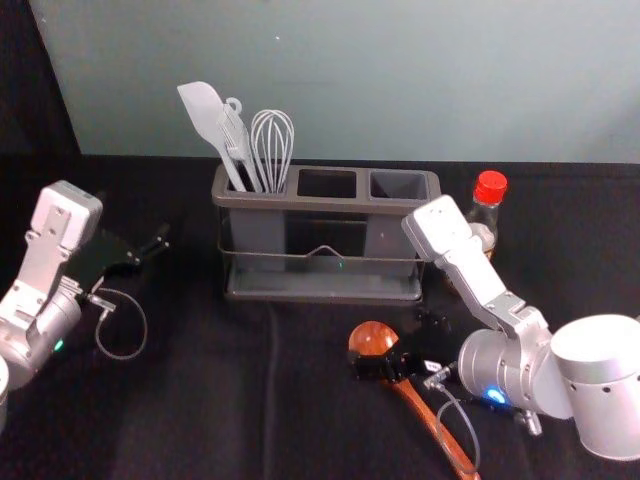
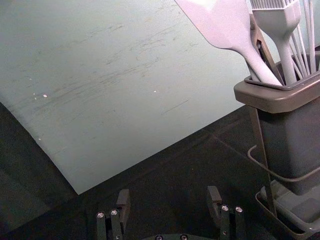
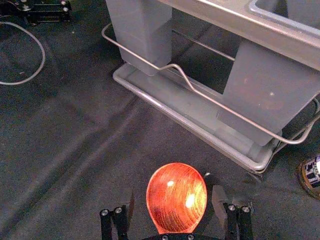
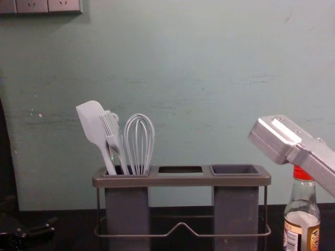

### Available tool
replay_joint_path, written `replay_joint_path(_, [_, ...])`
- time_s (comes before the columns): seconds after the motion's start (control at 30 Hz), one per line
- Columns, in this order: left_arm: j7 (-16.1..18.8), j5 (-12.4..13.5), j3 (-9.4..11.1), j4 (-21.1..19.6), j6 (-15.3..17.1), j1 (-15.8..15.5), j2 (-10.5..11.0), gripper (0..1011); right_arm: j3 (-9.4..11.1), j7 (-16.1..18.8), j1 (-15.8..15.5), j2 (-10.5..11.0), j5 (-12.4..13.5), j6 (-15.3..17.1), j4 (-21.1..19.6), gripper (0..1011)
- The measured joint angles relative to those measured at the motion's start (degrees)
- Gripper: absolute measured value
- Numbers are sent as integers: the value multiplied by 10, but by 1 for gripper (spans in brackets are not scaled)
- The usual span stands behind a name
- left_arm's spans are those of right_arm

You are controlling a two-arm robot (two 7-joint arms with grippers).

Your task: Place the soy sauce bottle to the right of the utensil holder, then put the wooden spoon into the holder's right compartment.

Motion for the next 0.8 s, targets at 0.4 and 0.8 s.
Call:
replay_joint_path(0.4, [0, 0, 0, 0, 0, 0, 0, 1005, 3, 10, 8, -23, -15, 1, 31, 1004])
replay_joint_path(0.8, [0, 0, 0, 0, 0, 0, 0, 1005, 6, 19, 6, -35, -28, 2, 42, 1004])
